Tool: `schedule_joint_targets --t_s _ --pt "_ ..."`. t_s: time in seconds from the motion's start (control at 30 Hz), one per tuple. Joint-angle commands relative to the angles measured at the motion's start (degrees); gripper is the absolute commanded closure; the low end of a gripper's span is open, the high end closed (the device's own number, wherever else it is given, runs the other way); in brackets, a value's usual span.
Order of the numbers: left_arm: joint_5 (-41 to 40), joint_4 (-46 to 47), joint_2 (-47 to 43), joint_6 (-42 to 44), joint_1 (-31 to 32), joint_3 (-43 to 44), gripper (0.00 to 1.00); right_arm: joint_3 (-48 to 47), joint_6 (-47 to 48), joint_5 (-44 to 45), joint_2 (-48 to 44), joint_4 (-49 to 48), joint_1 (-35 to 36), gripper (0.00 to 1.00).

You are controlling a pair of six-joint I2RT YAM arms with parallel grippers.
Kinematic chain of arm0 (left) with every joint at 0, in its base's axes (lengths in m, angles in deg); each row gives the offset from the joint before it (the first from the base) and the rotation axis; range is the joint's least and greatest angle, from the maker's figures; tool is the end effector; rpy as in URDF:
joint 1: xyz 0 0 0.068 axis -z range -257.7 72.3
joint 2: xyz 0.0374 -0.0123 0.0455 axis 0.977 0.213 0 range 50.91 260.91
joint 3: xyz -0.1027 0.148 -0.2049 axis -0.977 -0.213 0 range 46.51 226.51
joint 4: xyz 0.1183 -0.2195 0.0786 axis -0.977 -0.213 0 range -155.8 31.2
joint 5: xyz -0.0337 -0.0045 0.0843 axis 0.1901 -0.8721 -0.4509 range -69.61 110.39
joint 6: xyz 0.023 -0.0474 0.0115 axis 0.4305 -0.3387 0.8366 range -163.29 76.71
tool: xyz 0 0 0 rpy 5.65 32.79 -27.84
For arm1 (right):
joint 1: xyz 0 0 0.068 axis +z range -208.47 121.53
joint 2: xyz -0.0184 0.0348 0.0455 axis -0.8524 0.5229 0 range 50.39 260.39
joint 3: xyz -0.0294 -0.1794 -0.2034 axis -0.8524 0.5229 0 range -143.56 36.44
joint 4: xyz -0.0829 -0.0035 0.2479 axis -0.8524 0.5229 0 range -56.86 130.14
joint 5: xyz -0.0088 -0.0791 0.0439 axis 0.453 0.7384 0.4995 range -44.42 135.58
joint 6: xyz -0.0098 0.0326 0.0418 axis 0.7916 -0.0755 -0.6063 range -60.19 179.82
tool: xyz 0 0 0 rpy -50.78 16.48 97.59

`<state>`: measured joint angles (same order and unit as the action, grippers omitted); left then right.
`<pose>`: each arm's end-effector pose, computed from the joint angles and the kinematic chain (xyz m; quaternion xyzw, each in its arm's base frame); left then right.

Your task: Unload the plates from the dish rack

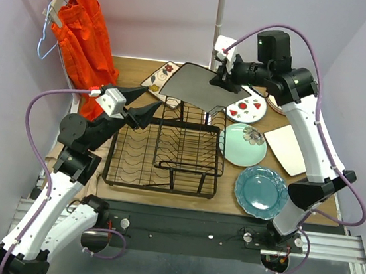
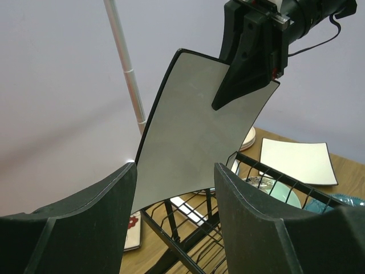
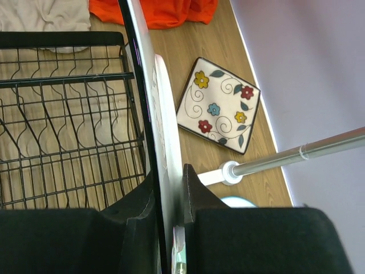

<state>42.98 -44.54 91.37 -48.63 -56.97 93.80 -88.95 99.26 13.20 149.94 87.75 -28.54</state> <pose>0.1401 -0.0676 0.4119 0.2343 0.5282 -0.2903 0.7628 0.2932 0.1909 0.4845 -0.5871 0.5987 0.1986 0.5073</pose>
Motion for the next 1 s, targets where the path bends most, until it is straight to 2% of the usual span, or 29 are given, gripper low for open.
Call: schedule_joint_targets --t_s 0.0,0.53,0.97 --pt "-0.26 1.56 -0.13 0.77 -0.34 -0.62 0.34 -5.84 0.55 -0.31 -1.64 -5.92 0.13 0.99" --pt "-0.44 1.56 0.23 0.86 -0.43 -0.62 0.35 -7.68 -0.42 -1.11 -3.31 -7.24 0.21 0.99" --pt "-0.53 2.17 0.58 -0.28 -0.52 -0.70 0.35 -9.35 -4.90 -1.98 -4.54 -8.64 0.13 0.99"
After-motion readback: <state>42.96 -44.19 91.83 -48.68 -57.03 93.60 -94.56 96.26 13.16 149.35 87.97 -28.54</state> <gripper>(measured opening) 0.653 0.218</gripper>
